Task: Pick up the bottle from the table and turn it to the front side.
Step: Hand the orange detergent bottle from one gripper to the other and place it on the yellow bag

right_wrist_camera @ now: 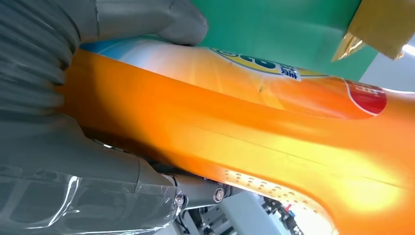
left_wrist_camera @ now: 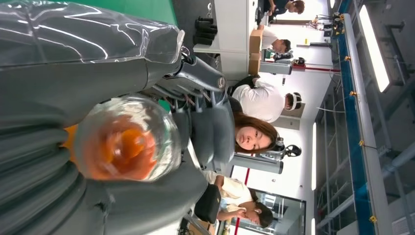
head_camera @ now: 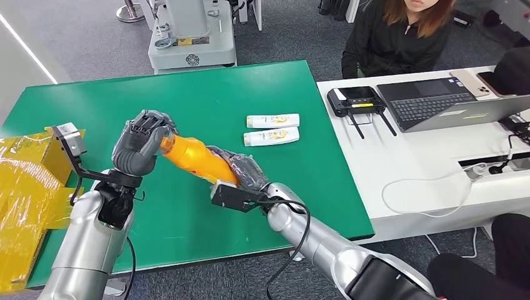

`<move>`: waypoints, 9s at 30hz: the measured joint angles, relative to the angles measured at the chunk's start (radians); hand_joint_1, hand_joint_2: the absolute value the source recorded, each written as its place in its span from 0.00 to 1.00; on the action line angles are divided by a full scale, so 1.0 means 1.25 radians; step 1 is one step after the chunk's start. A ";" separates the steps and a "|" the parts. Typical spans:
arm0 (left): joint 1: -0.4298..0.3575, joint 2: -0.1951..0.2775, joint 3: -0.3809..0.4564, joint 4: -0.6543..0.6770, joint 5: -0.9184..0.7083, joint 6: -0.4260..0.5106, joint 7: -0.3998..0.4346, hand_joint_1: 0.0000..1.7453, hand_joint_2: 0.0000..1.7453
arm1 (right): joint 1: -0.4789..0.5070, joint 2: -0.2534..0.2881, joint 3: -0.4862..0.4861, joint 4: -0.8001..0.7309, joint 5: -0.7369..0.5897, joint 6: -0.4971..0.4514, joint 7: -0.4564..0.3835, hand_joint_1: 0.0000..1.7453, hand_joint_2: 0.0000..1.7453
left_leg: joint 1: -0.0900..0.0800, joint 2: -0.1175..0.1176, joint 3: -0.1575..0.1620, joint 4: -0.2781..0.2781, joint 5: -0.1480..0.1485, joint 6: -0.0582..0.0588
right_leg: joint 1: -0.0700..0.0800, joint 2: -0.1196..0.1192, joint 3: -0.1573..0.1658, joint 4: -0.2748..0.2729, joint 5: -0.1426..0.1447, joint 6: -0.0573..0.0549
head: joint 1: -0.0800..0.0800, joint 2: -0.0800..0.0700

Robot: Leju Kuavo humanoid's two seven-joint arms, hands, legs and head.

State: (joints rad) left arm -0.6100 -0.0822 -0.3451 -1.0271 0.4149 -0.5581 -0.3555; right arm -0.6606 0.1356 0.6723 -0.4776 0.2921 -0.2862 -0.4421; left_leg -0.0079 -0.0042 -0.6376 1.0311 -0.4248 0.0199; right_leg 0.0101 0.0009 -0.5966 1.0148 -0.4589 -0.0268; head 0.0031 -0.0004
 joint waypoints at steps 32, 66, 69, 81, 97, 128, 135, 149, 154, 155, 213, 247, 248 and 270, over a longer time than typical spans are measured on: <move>-0.016 -0.036 -0.019 0.020 -0.018 0.011 -0.001 0.00 1.00 | -0.071 0.073 -0.016 -0.019 -0.037 0.010 0.030 1.00 1.00 | 0.000 0.000 -0.001 0.000 0.000 0.000 | 0.000 0.000 -0.001 0.000 0.000 0.000 | 0.000 0.000; -0.011 -0.033 -0.019 0.046 -0.031 0.019 -0.007 1.00 1.00 | -0.062 0.087 -0.020 0.047 -0.005 0.015 0.025 0.00 1.00 | 0.000 0.000 -0.001 0.000 0.000 0.000 | 0.000 0.000 -0.001 0.000 0.000 0.000 | 0.000 0.000; -0.006 -0.033 -0.019 0.046 -0.032 0.018 -0.010 1.00 1.00 | -0.055 0.087 -0.021 0.047 -0.022 0.009 0.009 0.00 1.00 | 0.000 0.000 -0.001 0.000 0.000 0.000 | 0.000 0.000 -0.001 0.000 0.000 0.000 | 0.000 0.000; -0.003 -0.030 -0.019 0.016 -0.149 0.084 -0.065 1.00 1.00 | -0.004 0.079 -0.036 0.002 -0.072 0.004 -0.044 0.00 1.00 | 0.000 0.000 -0.001 0.000 0.000 0.000 | 0.000 0.000 -0.001 0.000 0.000 0.000 | 0.000 0.000; -0.029 0.000 -0.083 0.017 -0.522 0.333 -0.181 1.00 1.00 | 0.105 0.024 -0.098 -0.077 -0.154 -0.004 -0.094 0.00 1.00 | 0.000 0.000 -0.001 0.000 0.000 0.000 | 0.000 0.000 -0.002 0.000 0.000 0.000 | 0.000 0.000; -0.193 0.205 -0.185 0.166 -1.218 0.790 -0.016 1.00 1.00 | 0.244 -0.011 -0.122 -0.142 -0.201 0.002 -0.114 0.00 1.00 | 0.000 0.002 -0.001 -0.001 0.000 0.000 | 0.000 0.002 -0.002 0.000 0.000 0.000 | 0.000 0.000; -0.261 0.221 -0.230 0.220 -1.311 0.765 0.024 1.00 1.00 | 0.280 -0.018 -0.152 -0.178 -0.198 -0.018 -0.117 0.00 1.00 | 0.000 0.002 -0.002 0.000 0.000 0.000 | 0.000 0.002 -0.002 0.000 0.000 0.000 | 0.000 0.000; -0.310 0.221 -0.310 0.250 -1.410 0.668 0.083 1.00 1.00 | 0.387 -0.044 -0.217 -0.297 -0.197 -0.050 -0.101 0.00 1.00 | 0.000 0.002 -0.002 0.000 0.000 0.000 | 0.000 0.002 -0.002 0.000 0.000 0.000 | 0.000 0.000; -0.316 0.233 -0.316 0.250 -1.422 0.630 0.112 1.00 1.00 | 0.420 -0.049 -0.232 -0.340 -0.189 -0.051 -0.089 0.00 1.00 | 0.000 0.003 -0.002 -0.001 0.000 0.000 | 0.000 0.002 -0.003 0.000 0.000 0.000 | 0.000 0.000; -0.319 0.237 -0.318 0.250 -1.429 0.622 0.121 1.00 1.00 | 0.425 -0.050 -0.236 -0.348 -0.184 -0.051 -0.087 0.00 1.00 | 0.000 0.002 -0.002 -0.001 0.000 0.000 | 0.000 0.002 -0.003 0.000 0.000 0.000 | 0.000 0.000; -0.373 0.326 -0.324 0.430 -1.439 0.328 0.243 1.00 1.00 | 0.443 -0.027 -0.308 -0.329 -0.138 -0.066 -0.089 0.00 1.00 | 0.000 0.002 -0.002 -0.001 0.000 0.000 | 0.000 0.002 -0.002 0.000 0.000 0.000 | 0.000 0.000; -0.366 0.421 -0.324 0.414 -1.208 0.153 0.179 1.00 1.00 | 0.470 -0.026 -0.337 -0.365 -0.115 -0.066 -0.052 0.00 1.00 | 0.000 0.004 -0.002 -0.001 0.000 -0.001 | 0.000 0.004 -0.003 0.000 0.000 -0.001 | 0.000 0.000; -0.366 0.425 -0.324 0.413 -1.203 0.151 0.181 1.00 1.00 | 0.467 -0.026 -0.337 -0.360 -0.116 -0.066 -0.054 0.00 1.00 | 0.000 0.004 -0.002 -0.001 0.000 -0.001 | 0.000 0.004 -0.003 0.000 0.000 -0.001 | 0.000 0.000; -0.321 0.510 -0.392 0.232 -0.866 0.008 0.101 1.00 1.00 | 0.473 -0.024 -0.332 -0.354 -0.123 -0.093 -0.022 0.00 1.00 | 0.000 0.003 -0.002 -0.001 0.000 -0.001 | 0.000 0.003 -0.003 0.000 0.000 -0.001 | 0.000 0.000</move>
State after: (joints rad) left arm -1.0115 0.5552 -0.8349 -0.7366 -0.6675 -0.5485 -0.2287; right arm -0.0689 0.1057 0.2572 -0.9196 0.1390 -0.4026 -0.4700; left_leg -0.0074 -0.0009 -0.6405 1.0297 -0.4252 0.0189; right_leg 0.0103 0.0041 -0.6004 1.0147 -0.4593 -0.0278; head 0.0034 -0.0005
